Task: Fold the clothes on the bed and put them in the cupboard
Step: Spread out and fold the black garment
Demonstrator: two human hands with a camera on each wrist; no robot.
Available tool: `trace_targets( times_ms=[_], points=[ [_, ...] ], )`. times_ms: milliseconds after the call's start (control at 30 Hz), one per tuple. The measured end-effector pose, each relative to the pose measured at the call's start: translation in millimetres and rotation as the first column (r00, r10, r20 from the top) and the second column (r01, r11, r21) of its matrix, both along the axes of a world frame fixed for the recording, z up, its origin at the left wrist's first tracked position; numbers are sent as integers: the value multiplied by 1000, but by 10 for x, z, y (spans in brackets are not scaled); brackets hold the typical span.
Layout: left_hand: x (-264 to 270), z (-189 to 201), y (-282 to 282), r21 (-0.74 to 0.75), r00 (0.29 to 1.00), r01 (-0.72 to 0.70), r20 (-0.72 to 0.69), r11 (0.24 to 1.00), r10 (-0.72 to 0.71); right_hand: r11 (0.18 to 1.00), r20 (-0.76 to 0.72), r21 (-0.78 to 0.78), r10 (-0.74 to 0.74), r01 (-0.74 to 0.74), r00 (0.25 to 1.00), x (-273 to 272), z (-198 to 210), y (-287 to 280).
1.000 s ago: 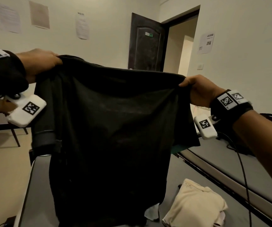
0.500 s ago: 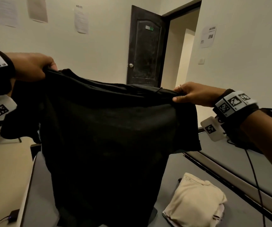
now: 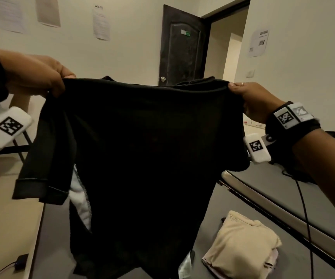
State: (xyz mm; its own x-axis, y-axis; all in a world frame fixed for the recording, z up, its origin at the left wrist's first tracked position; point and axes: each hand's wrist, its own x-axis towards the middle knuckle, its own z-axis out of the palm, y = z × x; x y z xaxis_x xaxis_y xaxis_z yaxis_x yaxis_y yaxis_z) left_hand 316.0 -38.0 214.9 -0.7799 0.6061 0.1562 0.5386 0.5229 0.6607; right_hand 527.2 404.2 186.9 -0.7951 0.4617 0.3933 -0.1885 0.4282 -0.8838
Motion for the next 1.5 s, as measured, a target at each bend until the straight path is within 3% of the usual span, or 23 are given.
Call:
trace_targets(
  times_ms=[100,200,300,367,433,567,667,767,867,967,1033,1067,1133,1167,1233,1267,1333,1367,1433,1500],
  points=[
    [65,-16,63,-30,998,-2,64,1000,4,998,-98,-33,-51,48,994,-44,61,-70],
    [113,-71,41,-216,990,-32,130,976,61,989,-207,10,-140,145,968,-56,131,-147],
    [99,-133,52,-287,954,-298,-125,911,273,971,-121,191,-119,141,985,-88,82,-297],
    [141,-156,63,-202,905,-391,-263,898,335,967,-88,240,-68,87,994,-84,45,-374],
    [125,-180,61,-45,885,-393,-289,918,365,972,-144,230,-6,40,990,-51,54,-383],
    [37,-243,69,303,918,-345,-89,888,387,971,-137,228,112,-78,984,23,61,-288],
    [35,-220,75,472,958,-262,22,842,286,973,-126,168,183,-161,975,59,41,-206],
    [119,-202,83,559,993,-95,114,824,37,981,-129,92,183,-172,975,107,49,-186],
    [161,-197,115,601,989,10,112,799,-97,977,-116,95,204,-193,972,153,69,-171],
    [158,-215,188,468,997,53,28,882,-75,972,-107,82,230,-222,967,208,120,-173],
    [133,-248,233,195,983,42,-184,980,-5,967,-65,88,246,-240,967,253,143,-170],
    [115,-260,248,39,941,-11,-338,999,23,964,-35,144,233,-225,972,259,139,-164],
    [64,-286,289,-187,806,-166,-592,968,24,910,29,396,119,-121,992,260,124,-175],
    [53,-290,317,-219,742,-232,-669,948,27,845,31,532,34,-45,999,260,129,-176],
    [107,-236,362,-173,674,-300,-734,938,81,750,-55,654,-79,96,995,252,160,-162],
    [135,-174,375,-130,664,-315,-738,940,121,751,-123,640,-106,161,987,261,190,-152],
    [175,-37,363,-77,672,-335,-718,939,181,734,-197,626,-177,262,964,237,232,-109],
    [184,40,349,-48,688,-330,-696,943,205,671,-175,684,-231,287,957,212,232,-99],
    [232,192,329,57,764,-277,-592,959,256,527,-119,803,-316,279,941,184,209,-63],
    [296,300,313,138,856,-221,-447,965,260,529,-150,789,-329,313,933,156,245,-12]
  ],
)
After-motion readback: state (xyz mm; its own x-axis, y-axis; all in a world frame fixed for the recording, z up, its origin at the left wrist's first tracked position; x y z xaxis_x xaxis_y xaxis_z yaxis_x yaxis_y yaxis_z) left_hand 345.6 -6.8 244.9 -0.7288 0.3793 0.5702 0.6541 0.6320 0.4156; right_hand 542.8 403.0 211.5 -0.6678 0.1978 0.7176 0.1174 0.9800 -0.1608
